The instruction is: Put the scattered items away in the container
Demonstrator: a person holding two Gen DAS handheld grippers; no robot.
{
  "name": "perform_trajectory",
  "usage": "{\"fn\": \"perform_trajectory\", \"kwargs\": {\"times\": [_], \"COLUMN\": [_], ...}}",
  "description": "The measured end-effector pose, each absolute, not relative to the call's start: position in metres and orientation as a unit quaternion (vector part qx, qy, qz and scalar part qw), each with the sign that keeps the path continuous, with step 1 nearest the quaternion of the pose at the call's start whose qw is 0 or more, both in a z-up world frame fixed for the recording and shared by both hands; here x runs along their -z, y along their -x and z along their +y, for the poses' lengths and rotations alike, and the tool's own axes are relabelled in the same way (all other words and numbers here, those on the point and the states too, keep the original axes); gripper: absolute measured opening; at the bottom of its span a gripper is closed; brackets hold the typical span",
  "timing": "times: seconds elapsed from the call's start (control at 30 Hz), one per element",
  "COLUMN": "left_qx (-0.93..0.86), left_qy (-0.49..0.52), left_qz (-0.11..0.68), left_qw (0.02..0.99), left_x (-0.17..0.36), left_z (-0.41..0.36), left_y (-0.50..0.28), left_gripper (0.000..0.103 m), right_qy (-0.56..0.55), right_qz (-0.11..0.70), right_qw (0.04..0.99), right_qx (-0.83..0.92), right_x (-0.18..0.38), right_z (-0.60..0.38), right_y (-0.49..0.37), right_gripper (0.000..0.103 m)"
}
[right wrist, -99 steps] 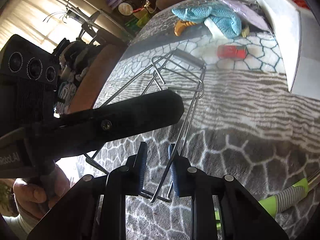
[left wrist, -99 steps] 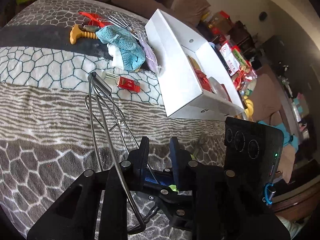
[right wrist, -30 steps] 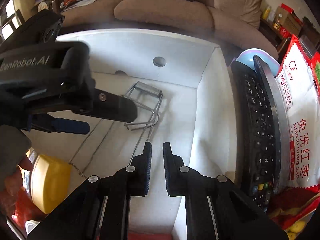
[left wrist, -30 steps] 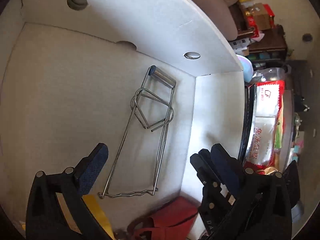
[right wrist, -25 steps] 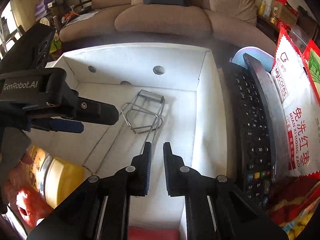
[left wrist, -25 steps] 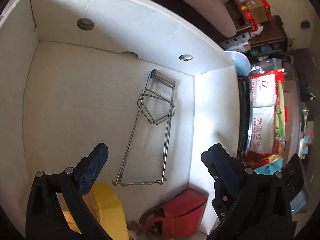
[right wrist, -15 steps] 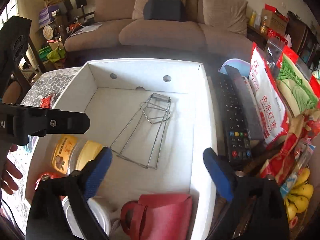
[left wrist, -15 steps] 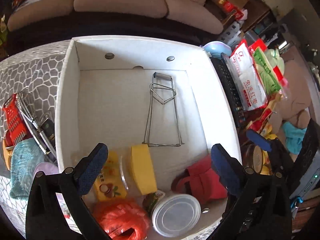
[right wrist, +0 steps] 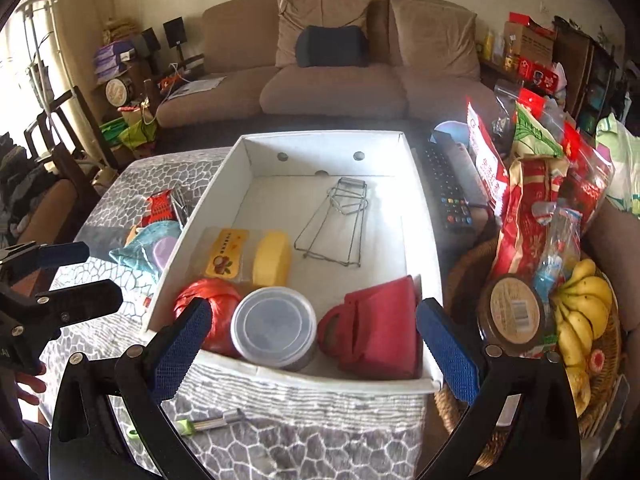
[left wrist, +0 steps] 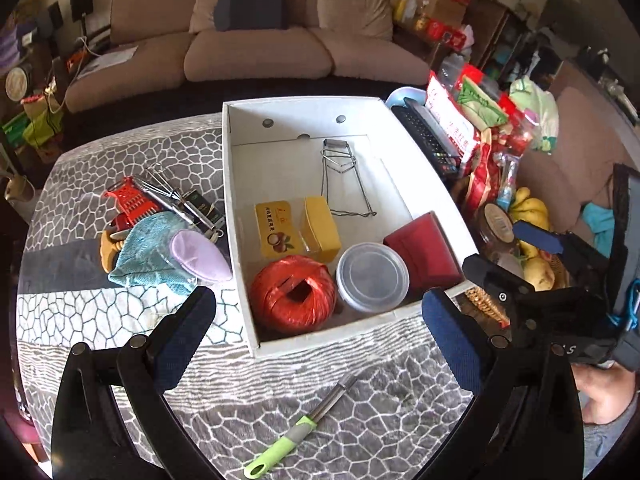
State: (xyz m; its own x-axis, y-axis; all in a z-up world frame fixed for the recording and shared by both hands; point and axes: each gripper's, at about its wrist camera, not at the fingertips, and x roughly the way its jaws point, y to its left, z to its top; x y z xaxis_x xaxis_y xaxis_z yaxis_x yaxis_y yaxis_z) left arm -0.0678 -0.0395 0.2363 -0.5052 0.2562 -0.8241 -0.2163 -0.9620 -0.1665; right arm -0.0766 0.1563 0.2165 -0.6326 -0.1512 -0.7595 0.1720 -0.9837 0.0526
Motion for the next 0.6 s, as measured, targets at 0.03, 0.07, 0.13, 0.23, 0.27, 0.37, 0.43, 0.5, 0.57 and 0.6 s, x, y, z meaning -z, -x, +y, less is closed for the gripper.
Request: {"fn": "perform_trajectory", "kwargs": {"times": [0.03,0.07,0.13,0.23,0.27,0.37,0.43,0.5,0.57,0.6], "left_qx": [-0.870,-0.873,-0.875,-0.877,-0.878,-0.882,-0.882,-0.881,-0.882,-0.882], "left_qy": [0.474,0.470,0.464,0.459,0.456,0.448,0.450,0.457,0.458,0.460], "left_qz": [-0.014,-0.009,-0.005,-0.003,-0.002,0.003,-0.001,-0.004,-0.002,-0.004], "left_qw": [0.134,0.132,0.135,0.144,0.146,0.146,0.139,0.125,0.110,0.103], "left_x": [-0.238,-0.238,-0.236,-0.223,-0.215,-0.182,-0.153,-0.125,-0.103,-0.095], "left_z": [-0.040,-0.041,-0.043,-0.043,-0.042,-0.039,-0.040,-0.044,-0.051,-0.055], "left_y": [0.056,0.044,0.021,-0.012,-0.023,-0.054,-0.068,-0.075,-0.075,-0.073], "left_gripper": [0.103,0.103,0.103,0.103,0.103,0.103,0.103,0.103,0.103,0.103], "right_qy": [-0.419,-0.419,-0.419,-0.421,-0.421,-0.413,-0.411,-0.417,-0.421,-0.424], "right_qz": [0.010,0.007,0.002,0.001,-0.001,-0.018,-0.032,-0.040,-0.051,-0.058], "right_qw": [0.089,0.089,0.088,0.084,0.084,0.082,0.080,0.068,0.056,0.053], "right_qx": [0.904,0.904,0.903,0.903,0.903,0.907,0.908,0.905,0.904,0.902], "right_x": [-0.217,-0.217,-0.216,-0.208,-0.205,-0.186,-0.166,-0.141,-0.118,-0.107], "right_z": [0.155,0.154,0.152,0.152,0.153,0.160,0.167,0.173,0.181,0.185], "right_y": [0.068,0.059,0.041,0.018,0.010,-0.014,-0.028,-0.039,-0.048,-0.051], "right_gripper": [0.103,0.103,0.103,0.103,0.103,0.103,0.103,0.103,0.103,0.103]}}
